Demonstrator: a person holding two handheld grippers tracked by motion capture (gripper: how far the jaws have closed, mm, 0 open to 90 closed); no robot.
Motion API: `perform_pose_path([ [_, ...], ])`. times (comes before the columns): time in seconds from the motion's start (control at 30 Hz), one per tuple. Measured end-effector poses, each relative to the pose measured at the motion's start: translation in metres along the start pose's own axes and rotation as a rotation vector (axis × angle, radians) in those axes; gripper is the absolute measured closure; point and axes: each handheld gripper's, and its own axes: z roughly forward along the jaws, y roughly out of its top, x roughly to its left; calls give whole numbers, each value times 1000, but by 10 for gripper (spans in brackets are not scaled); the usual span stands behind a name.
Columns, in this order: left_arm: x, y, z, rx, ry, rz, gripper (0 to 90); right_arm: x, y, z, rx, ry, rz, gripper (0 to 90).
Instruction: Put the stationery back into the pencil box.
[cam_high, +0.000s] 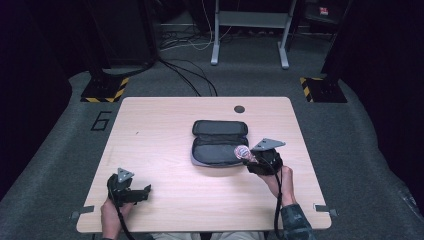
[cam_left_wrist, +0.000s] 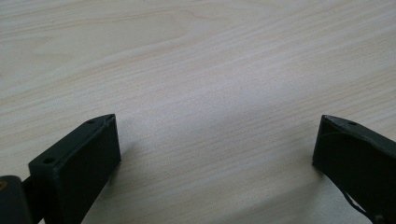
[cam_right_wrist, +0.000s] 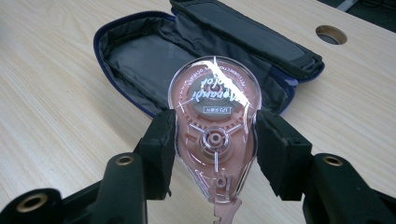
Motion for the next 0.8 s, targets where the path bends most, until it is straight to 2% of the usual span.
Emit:
perform_pose_path([
  [0.43,-1,0,0,-2,0,-9,6,-3,20,20,14,17,-5,495],
  [0.47,-1,0,0,-3,0,-11,6,-3,21,22,13,17,10,495],
  [0.5,-1,0,0,-3,0,-10,6,-4,22,22,18,20,-9,495],
  [0.63,-1,0,0,-2,0,-9,6,-5,26,29,23,26,-1,495],
  [0.67,-1,0,0,-3,0,-10,6,-4,27,30,18,22,14,495],
  [0.8,-1,0,0,-3,0,-10,6,-5,32,36,27,32,3,495],
])
